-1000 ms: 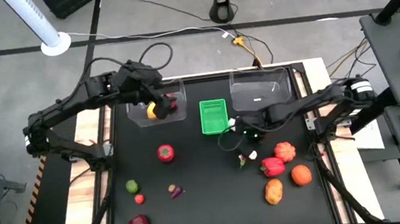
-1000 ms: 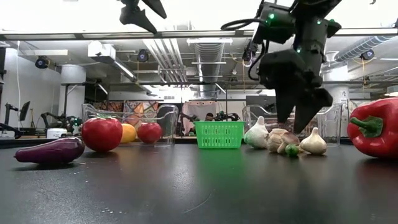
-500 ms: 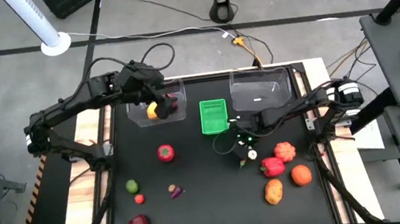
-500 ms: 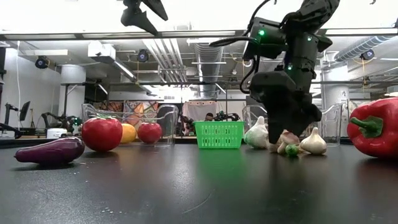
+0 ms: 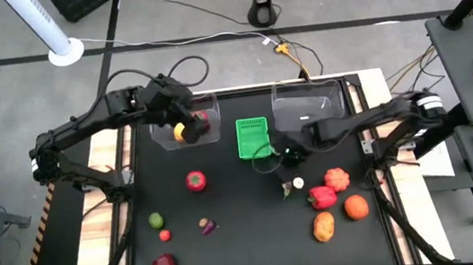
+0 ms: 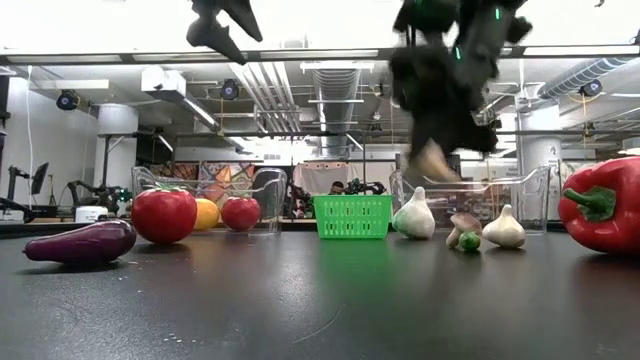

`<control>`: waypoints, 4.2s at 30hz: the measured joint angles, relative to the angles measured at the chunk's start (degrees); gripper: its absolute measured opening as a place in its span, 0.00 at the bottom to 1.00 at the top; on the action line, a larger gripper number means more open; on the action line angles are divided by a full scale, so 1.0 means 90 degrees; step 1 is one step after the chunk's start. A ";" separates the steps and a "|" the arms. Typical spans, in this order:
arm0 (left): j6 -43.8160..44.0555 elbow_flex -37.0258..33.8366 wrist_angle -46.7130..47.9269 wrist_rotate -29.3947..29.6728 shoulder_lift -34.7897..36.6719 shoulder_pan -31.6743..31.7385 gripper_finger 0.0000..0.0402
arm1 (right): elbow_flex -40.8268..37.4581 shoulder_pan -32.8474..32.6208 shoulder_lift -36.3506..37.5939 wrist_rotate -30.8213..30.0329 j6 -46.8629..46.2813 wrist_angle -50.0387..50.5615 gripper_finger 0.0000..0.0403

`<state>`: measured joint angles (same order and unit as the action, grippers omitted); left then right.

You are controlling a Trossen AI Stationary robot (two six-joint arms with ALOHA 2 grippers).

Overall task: Sort produce into baskets
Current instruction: Put the middle garlic into the right transparent bin, then put the big tomato into the left transparent bin

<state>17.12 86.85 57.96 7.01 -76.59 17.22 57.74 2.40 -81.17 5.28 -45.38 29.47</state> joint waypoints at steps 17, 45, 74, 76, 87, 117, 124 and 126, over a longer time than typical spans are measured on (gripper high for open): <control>0.0704 0.0000 0.0180 0.0000 0.0000 -0.0904 0.80 | 0.2807 0.3049 0.0151 -0.1270 0.1796 0.3297 0.36; 0.1313 -0.0002 0.0579 0.0065 0.0000 -0.1138 0.80 | 0.1277 0.4043 -0.0617 -0.1042 0.2311 0.3488 0.58; 0.4983 -0.2246 0.0785 0.0446 -0.0689 -0.2077 0.83 | 0.1275 0.4043 -0.0614 -0.0168 0.2253 0.3165 0.82; 0.4989 -0.2340 0.0678 0.0425 -0.0841 -0.2077 0.84 | 0.1275 0.4043 -0.0614 -0.0076 0.2253 0.3167 0.82; 0.4891 -0.2578 -0.0001 0.0263 -0.1663 -0.2077 0.90 | 0.1275 0.4043 -0.0614 -0.0034 0.2253 0.3196 0.83; 0.4933 -0.2922 -0.0491 0.0189 -0.2104 -0.2300 0.72 | 0.1357 0.4043 -0.0563 -0.0075 0.2206 0.3211 0.82; 0.4269 -0.2335 0.0041 -0.0292 -0.1744 -0.2357 0.71 | 0.1360 0.4043 -0.0271 -0.0083 0.2209 0.3212 0.81; 0.3979 -0.1916 0.0403 -0.0288 -0.1553 -0.2354 0.71 | 0.1361 0.4043 -0.0154 -0.0083 0.2209 0.3212 0.81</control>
<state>52.93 69.60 61.59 4.42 -90.57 -3.97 69.99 38.79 -82.55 4.54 -25.50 58.38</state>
